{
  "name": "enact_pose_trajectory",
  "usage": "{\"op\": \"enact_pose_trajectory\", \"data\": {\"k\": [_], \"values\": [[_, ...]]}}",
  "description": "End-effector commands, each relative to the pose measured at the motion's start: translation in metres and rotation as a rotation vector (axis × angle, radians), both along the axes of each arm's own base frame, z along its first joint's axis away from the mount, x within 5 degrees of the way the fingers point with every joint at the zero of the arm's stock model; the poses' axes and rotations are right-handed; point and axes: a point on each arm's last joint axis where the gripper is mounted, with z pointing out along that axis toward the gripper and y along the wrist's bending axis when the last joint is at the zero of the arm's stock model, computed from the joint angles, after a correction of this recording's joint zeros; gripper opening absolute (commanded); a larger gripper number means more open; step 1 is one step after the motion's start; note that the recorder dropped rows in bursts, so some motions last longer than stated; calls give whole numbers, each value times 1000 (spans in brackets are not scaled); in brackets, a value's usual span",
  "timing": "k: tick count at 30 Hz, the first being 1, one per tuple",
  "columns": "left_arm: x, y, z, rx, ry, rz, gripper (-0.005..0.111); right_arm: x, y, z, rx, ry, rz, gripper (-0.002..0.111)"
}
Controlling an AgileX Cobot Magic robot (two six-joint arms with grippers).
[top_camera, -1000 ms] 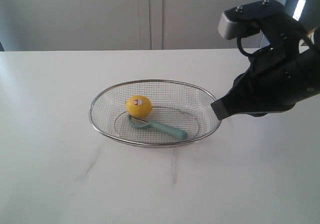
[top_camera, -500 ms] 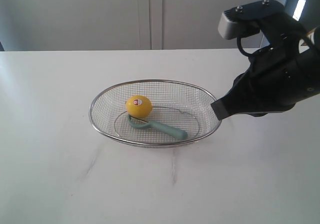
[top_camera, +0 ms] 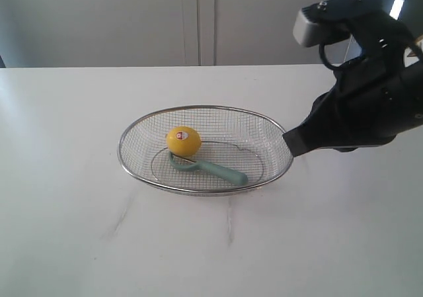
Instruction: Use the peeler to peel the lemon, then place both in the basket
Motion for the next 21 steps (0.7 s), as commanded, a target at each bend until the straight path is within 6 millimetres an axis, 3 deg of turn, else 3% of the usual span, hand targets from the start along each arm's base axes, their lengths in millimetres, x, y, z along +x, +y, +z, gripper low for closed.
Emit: {"op": "enact_pose_trajectory", "data": {"k": [1,12,21], "values": [[-1,0,-3,-10,14,-4,0,-21,-10,23,49,-94,1,0],[-1,0,-2,-110,15,33,0,-90,-47,73,184,-364,-11,0],[-1,0,-2,-165,15,53,0,-135,-82,93,228,-563,-169,0]]}}
